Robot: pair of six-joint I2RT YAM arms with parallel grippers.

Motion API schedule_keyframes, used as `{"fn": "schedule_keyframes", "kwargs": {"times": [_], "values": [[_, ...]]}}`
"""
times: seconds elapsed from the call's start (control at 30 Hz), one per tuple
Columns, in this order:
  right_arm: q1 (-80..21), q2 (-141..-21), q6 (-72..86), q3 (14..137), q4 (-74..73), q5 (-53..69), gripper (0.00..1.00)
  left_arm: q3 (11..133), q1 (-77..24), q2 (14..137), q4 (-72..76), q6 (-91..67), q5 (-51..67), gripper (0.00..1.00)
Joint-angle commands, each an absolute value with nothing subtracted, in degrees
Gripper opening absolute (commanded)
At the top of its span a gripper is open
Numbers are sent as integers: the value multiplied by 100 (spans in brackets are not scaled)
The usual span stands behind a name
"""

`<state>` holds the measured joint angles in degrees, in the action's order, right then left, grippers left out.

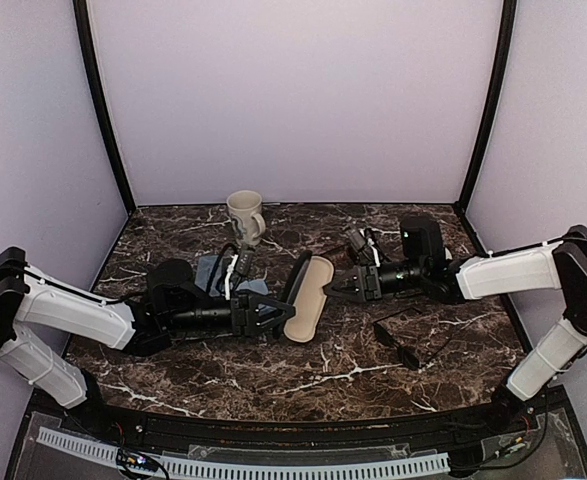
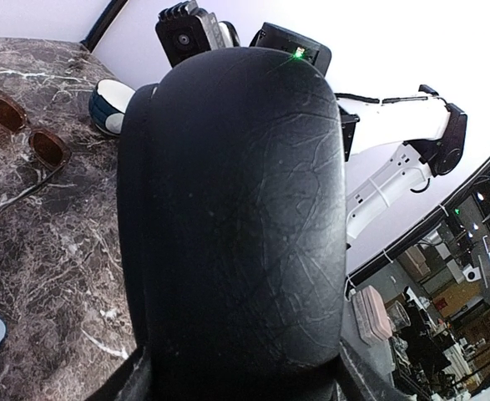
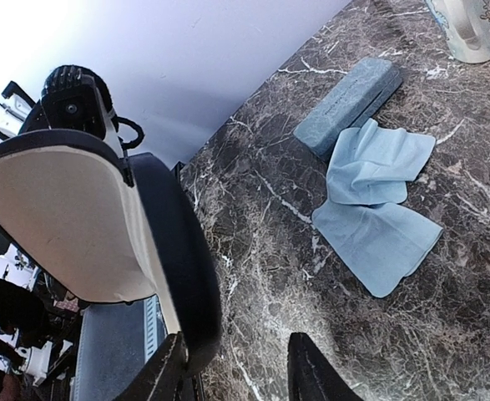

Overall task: Organize the sunglasses
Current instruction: Open the sunglasses case, then place the opened sunglasses case at the center of the board.

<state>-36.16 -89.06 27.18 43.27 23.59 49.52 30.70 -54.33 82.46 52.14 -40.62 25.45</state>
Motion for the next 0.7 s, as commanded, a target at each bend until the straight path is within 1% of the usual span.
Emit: {"fn": "schedule_keyframes", "kwargs": {"times": [0.0,0.07,0.1,0.17,0.2,0.27,0.33,0.5,0.6,0.67], "values": [[-3516,-8919,2651,4354,2233,4502,42,3157,-5546,7900,5629,-3824,2872,0],[-3518,-8824,2715,4303,2334,4621,45,3253,-5546,7855,5080,-3726,2481,0],[-3518,-8778,2742,4292,2343,4673,49,3331,-5546,7827,4706,-3664,2276,0],[-3523,-8672,2782,4289,2327,4737,71,3493,-5546,7788,4041,-3541,1853,0],[-3518,-8622,2802,4293,2289,4738,78,3571,-5546,7787,3756,-3479,1714,0],[-3523,-8515,2784,4294,2184,4687,85,3712,-5546,7796,3268,-3340,1576,0],[-3523,-8396,2730,4280,2021,4581,88,3855,-5546,7789,2833,-3197,1562,0],[-3515,-8034,2486,4228,1478,4184,88,4295,-5531,7814,1482,-2757,1697,0],[-3491,-7815,2354,4233,885,3426,88,4514,-5456,7975,710,-2569,1939,0],[-3445,-7759,2242,4371,304,2799,88,4614,-5352,8151,426,-2533,2332,0]]}}
